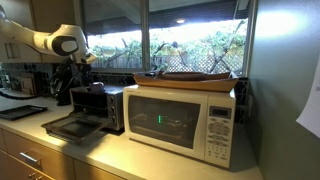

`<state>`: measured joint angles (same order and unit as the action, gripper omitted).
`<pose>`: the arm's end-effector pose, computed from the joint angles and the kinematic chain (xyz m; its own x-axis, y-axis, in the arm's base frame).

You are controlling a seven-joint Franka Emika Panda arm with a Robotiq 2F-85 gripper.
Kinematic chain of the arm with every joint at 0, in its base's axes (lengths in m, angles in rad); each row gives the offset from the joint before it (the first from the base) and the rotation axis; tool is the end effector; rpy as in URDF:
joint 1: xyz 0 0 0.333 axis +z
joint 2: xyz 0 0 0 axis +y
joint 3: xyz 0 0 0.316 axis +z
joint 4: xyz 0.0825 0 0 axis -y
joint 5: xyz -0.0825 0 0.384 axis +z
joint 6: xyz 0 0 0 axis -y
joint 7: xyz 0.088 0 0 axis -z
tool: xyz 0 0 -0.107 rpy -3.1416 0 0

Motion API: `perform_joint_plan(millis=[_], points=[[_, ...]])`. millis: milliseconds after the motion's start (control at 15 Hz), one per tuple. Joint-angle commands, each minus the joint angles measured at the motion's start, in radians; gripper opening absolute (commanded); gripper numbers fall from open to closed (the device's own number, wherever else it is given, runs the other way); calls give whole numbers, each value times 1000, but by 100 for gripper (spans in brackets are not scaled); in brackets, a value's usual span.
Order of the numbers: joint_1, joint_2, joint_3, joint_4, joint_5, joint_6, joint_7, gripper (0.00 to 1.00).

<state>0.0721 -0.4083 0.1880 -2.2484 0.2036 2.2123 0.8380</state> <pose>0.4453 0.1358 0.5620 0.7582 -0.6353 0.1465 -0.5631 -0.7514 -0.3441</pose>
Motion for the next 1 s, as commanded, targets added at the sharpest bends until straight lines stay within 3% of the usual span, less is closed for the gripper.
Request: perform_joint_plan(millis=[0,333,667,933], points=[[-26,-18,22,-16,-29,26,61,100],[-1,-35,-18,-44,60,68,35,100],[39,-71,-67,-145,246,238,-93,100],[73,-101,-101,-210,370,305,-214,100]])
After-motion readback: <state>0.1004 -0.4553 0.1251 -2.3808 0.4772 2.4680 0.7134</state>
